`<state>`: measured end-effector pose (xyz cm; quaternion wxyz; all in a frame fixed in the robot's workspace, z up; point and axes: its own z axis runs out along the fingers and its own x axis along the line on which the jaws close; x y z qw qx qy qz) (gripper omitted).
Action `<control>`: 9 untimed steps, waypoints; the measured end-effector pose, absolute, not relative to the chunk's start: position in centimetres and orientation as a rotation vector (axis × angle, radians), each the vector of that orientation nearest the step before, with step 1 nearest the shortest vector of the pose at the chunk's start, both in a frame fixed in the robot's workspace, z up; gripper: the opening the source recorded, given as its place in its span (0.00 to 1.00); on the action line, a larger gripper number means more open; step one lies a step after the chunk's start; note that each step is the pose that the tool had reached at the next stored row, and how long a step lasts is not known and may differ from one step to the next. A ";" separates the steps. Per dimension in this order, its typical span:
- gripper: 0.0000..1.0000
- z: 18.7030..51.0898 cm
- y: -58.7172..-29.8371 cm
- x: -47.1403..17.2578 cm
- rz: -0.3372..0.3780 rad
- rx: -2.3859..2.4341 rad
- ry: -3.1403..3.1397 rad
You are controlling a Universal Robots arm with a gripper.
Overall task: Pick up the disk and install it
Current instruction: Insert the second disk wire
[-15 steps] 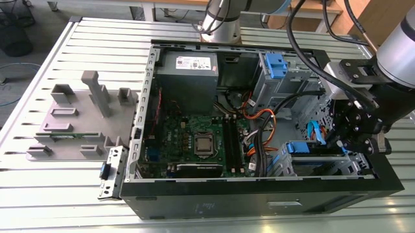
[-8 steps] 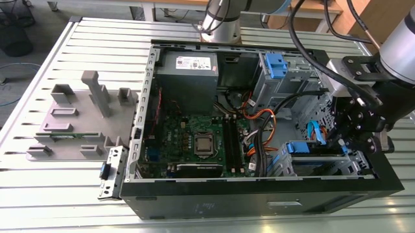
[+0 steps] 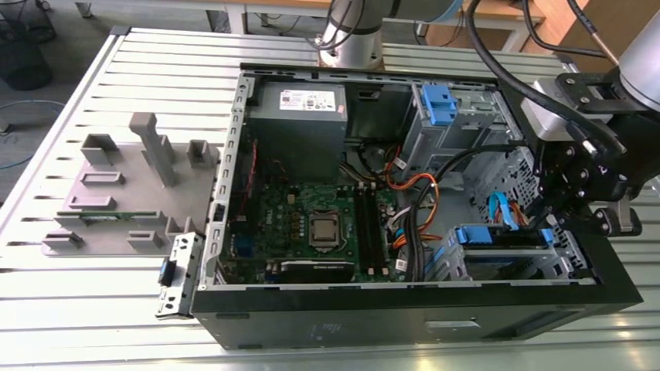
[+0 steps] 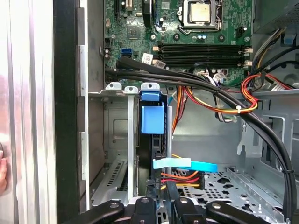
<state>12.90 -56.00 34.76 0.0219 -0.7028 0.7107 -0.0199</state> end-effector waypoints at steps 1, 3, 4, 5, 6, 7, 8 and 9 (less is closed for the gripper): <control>0.23 34.8 -56.0 12.9 -0.062 -2.178 2.202; 0.23 34.8 -56.0 12.9 -0.062 -2.178 2.202; 0.23 34.8 -56.0 12.9 -0.058 -2.180 2.204; 0.23 34.8 -56.0 12.9 -0.045 -2.186 2.210; 0.23 34.8 -56.0 12.9 -0.027 -2.194 2.219; 0.23 34.8 -56.0 13.0 -0.012 -2.201 2.226; 0.23 34.8 -56.0 13.0 -0.011 -2.202 2.226; 0.23 34.8 -56.0 13.0 -0.011 -2.202 2.226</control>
